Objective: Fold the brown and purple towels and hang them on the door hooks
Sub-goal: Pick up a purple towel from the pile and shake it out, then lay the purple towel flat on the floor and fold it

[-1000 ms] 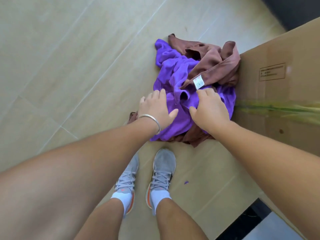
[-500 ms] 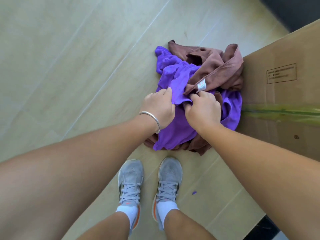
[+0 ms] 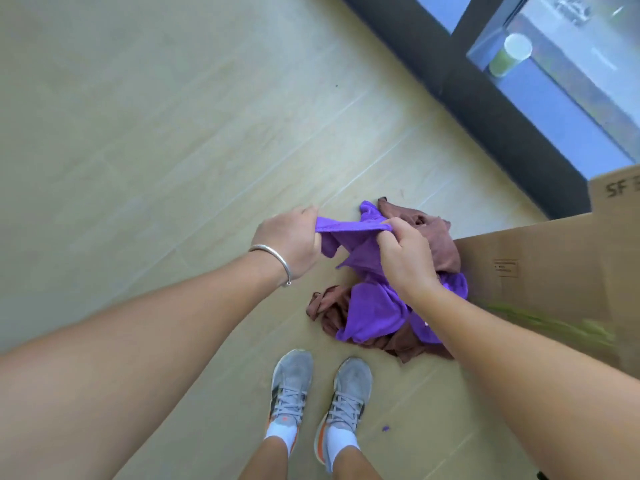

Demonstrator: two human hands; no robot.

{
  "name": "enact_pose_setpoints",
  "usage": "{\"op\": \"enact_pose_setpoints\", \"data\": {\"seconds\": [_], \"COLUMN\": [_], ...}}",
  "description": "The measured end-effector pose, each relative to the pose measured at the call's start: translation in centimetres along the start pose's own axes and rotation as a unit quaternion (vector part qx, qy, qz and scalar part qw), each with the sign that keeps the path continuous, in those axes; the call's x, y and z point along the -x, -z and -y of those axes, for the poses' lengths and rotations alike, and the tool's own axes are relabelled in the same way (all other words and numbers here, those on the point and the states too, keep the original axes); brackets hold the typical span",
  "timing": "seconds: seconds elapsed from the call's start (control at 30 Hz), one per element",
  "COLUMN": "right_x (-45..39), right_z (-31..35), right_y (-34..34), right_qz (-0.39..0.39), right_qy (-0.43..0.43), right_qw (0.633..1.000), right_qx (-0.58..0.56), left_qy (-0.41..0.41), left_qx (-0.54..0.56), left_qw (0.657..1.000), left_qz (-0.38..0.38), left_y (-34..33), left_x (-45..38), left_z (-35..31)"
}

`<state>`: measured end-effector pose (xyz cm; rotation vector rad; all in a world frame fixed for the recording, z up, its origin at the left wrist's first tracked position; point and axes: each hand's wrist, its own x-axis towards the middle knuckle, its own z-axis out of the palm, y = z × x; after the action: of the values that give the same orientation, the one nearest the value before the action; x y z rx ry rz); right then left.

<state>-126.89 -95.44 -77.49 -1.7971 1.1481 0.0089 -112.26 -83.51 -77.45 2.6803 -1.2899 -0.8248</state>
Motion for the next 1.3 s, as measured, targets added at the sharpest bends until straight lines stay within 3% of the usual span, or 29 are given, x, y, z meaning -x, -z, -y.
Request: {"op": "enact_pose_setpoints", "data": {"seconds": [0.13, 0.3, 0.4, 0.67, 0.73, 0.8, 0.87, 1.0, 1.07, 1.3], "right_x": [0.6, 2.9, 4.0, 9.2, 10.2, 11.0, 11.3, 12.0, 12.5, 14.0], "right_z": [7.2, 14.3, 17.6, 27.3, 29.4, 30.9, 31.8, 33.4, 33.6, 30.7], "right_y": [0.9, -0.4, -2.6, -11.2, -12.7, -14.0, -15.0, -17.5, -19.0, -25.0], "right_qz": [0.022, 0.074, 0.059, 0.037, 0.03, 0.028, 0.036, 0.073, 0.092, 0.17], "right_qy": [0.047, 0.13, 0.162, 0.09, 0.083, 0.13, 0.232, 0.388, 0.42, 0.452], "right_qw": [0.999, 0.978, 0.959, 0.995, 0.996, 0.987, 0.948, 0.823, 0.781, 0.701], "right_qx": [0.007, 0.147, 0.223, 0.03, 0.026, 0.089, 0.215, 0.408, 0.454, 0.525], "left_qy": [0.042, 0.075, 0.086, 0.116, 0.13, 0.153, 0.183, 0.247, 0.285, 0.339], "left_qx": [0.018, 0.046, 0.07, 0.054, 0.026, -0.014, -0.066, -0.102, -0.079, -0.033], "left_qw": [0.997, 0.991, 0.986, 0.977, 0.975, 0.973, 0.97, 0.961, 0.954, 0.94], "left_qz": [-0.056, -0.105, -0.127, -0.171, -0.178, -0.171, -0.148, -0.068, -0.046, 0.012], "left_y": [5.6, 11.7, 14.6, 20.2, 21.3, 22.0, 22.3, 19.6, 16.8, 7.0], "left_x": [2.5, 6.7, 9.5, 17.6, 19.4, 21.3, 23.0, 26.4, 27.9, 32.0], "left_z": [2.2, 5.7, 7.8, 15.0, 17.7, 20.6, 23.1, 27.7, 30.3, 35.2]}}
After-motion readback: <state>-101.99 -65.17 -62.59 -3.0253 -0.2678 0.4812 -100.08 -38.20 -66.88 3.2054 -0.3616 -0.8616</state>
